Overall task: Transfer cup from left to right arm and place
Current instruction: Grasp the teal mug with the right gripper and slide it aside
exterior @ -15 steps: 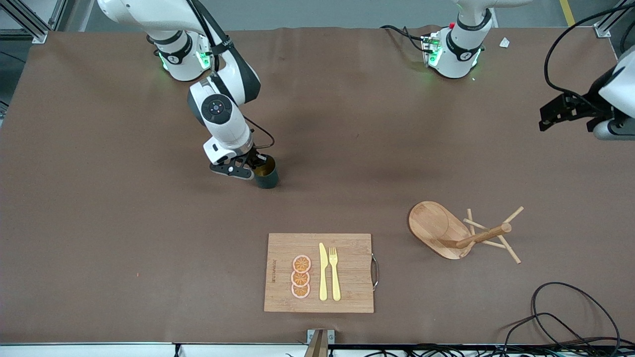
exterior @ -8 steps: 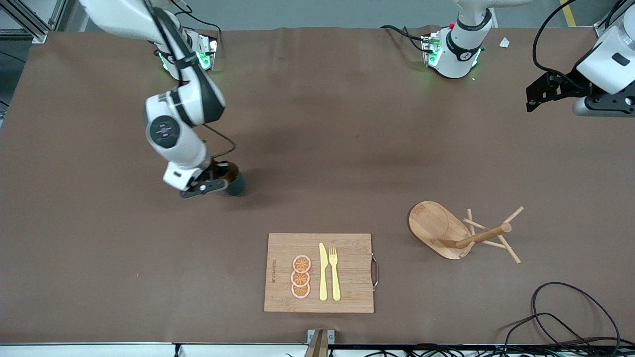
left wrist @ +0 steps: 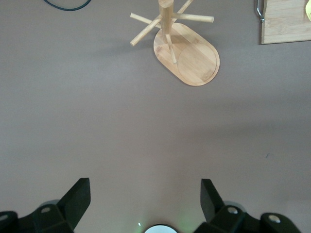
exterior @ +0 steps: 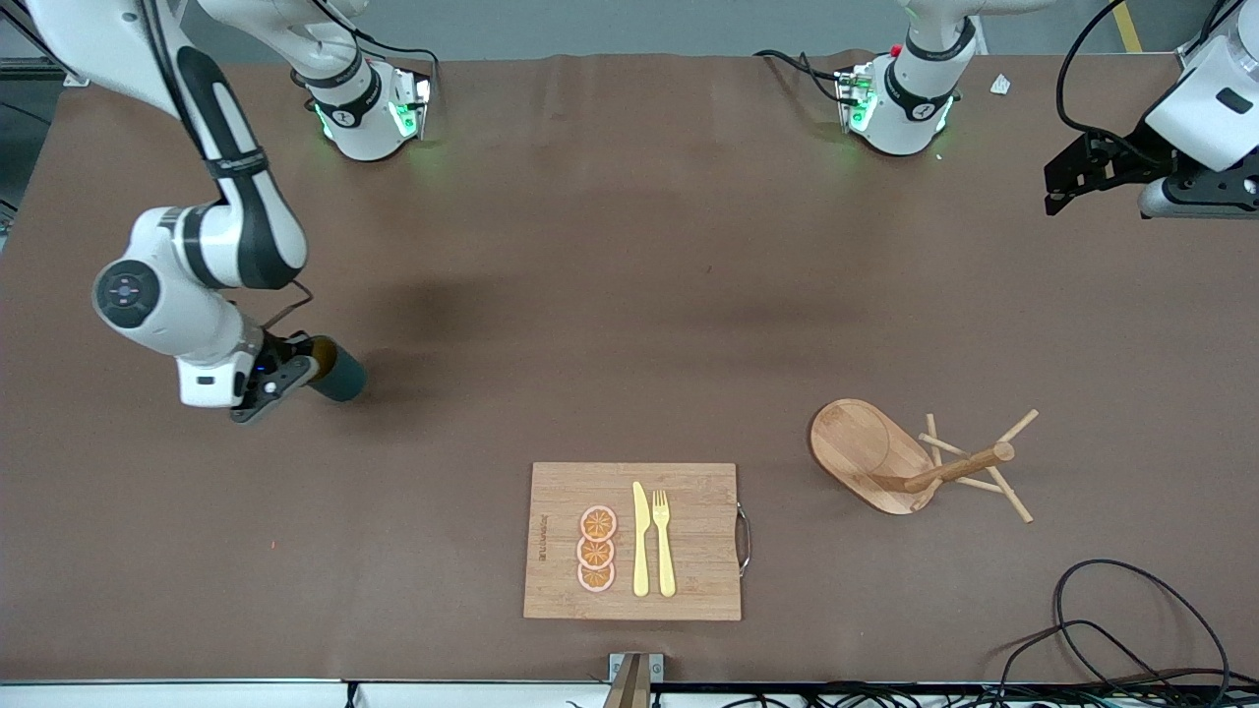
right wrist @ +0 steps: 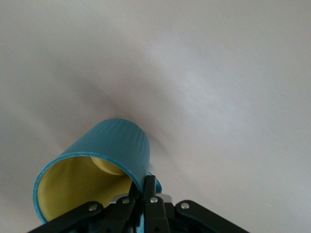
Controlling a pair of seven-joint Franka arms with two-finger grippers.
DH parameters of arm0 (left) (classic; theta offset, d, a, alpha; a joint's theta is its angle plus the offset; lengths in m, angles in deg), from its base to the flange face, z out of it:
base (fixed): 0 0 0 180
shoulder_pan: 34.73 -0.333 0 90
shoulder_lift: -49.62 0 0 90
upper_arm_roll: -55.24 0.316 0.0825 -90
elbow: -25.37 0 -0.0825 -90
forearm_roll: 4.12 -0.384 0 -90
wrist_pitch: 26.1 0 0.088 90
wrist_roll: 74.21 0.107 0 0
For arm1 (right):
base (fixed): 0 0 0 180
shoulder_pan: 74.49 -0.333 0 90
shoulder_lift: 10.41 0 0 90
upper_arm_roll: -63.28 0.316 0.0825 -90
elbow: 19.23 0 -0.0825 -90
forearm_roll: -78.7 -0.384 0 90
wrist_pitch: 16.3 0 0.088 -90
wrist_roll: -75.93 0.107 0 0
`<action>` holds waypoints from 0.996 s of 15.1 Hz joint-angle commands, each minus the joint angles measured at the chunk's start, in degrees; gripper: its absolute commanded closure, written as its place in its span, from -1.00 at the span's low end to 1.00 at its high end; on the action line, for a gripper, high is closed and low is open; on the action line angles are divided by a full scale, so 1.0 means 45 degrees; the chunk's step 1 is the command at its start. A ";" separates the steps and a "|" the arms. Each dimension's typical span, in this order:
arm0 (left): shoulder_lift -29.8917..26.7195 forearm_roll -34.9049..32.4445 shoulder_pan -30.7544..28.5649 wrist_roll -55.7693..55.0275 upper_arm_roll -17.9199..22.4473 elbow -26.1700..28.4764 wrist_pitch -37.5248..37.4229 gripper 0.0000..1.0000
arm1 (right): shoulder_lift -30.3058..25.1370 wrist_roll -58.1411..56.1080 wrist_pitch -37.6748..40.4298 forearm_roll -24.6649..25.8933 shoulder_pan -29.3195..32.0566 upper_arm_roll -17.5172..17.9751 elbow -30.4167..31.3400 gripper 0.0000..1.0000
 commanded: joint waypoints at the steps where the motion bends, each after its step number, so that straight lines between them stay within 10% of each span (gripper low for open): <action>1: -0.0099 0.0201 0.0080 -0.0176 -0.0021 0.0054 0.0173 -1.00 | 0.0082 -0.0357 -0.0059 0.0475 0.0405 0.0267 0.0026 0.99; 15: -0.0040 0.0201 0.0002 -0.0137 -0.0021 0.0054 0.0212 -1.00 | 0.0531 0.1049 0.0352 0.1139 0.1460 0.0189 0.0143 0.97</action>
